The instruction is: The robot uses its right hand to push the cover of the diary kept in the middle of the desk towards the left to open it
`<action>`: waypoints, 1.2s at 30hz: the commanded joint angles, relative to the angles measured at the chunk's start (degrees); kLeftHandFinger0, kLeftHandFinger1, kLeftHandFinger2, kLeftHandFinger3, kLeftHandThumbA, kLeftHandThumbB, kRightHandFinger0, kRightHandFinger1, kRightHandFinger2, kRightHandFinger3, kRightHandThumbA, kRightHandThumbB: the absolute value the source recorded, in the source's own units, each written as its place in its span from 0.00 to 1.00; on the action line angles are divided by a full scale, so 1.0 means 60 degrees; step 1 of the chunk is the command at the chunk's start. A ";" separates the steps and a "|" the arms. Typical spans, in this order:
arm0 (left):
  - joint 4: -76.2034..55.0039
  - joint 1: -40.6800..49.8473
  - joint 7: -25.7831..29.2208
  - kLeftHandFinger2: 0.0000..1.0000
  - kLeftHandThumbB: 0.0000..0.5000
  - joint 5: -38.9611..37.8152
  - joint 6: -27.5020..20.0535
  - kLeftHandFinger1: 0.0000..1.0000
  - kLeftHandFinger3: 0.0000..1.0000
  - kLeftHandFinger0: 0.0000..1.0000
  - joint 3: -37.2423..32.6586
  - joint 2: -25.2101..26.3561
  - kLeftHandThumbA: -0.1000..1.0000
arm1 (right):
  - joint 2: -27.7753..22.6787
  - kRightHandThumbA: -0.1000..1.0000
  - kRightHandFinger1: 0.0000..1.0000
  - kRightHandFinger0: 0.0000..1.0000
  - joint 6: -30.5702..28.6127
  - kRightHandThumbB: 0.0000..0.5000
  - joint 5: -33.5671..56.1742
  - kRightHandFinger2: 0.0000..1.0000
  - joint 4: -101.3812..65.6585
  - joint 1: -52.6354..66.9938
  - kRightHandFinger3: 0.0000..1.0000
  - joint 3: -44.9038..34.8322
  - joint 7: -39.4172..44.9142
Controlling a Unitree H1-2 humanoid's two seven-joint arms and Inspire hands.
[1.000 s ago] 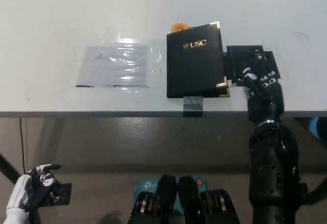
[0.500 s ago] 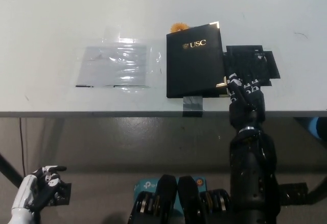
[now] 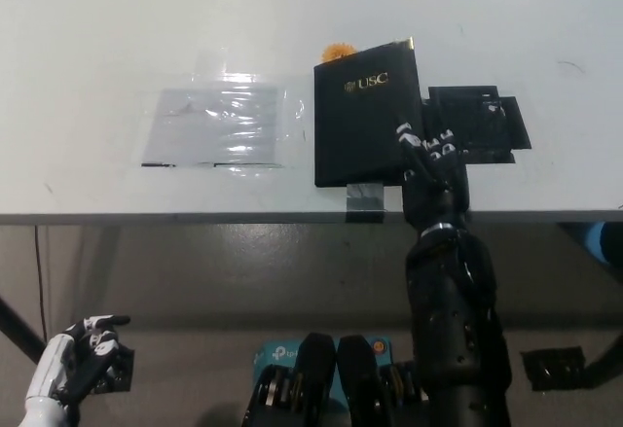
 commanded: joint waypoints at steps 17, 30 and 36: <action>-0.0346 -0.0268 -0.0015 0.31 0.87 0.0280 0.0222 0.26 0.50 0.18 -0.0339 0.0034 0.32 | 0.0562 0.81 1.00 1.00 -0.0632 0.16 -0.0980 1.00 0.0737 -0.0112 1.00 0.2613 -0.0012; -0.0352 -0.0514 -0.0150 0.38 0.83 0.0486 0.0227 0.30 0.52 0.16 -0.0697 0.0242 0.27 | -0.0449 0.81 1.00 1.00 -0.0281 0.34 -0.3210 1.00 0.1896 -0.0792 1.00 0.4541 -0.0015; -0.0479 -0.0533 -0.0188 0.37 0.90 0.0517 0.0339 0.30 0.50 0.21 -0.0777 0.0352 0.30 | -0.1503 0.94 0.57 0.42 0.0130 0.64 -0.4923 0.62 0.2487 -0.1274 1.00 0.6035 -0.0065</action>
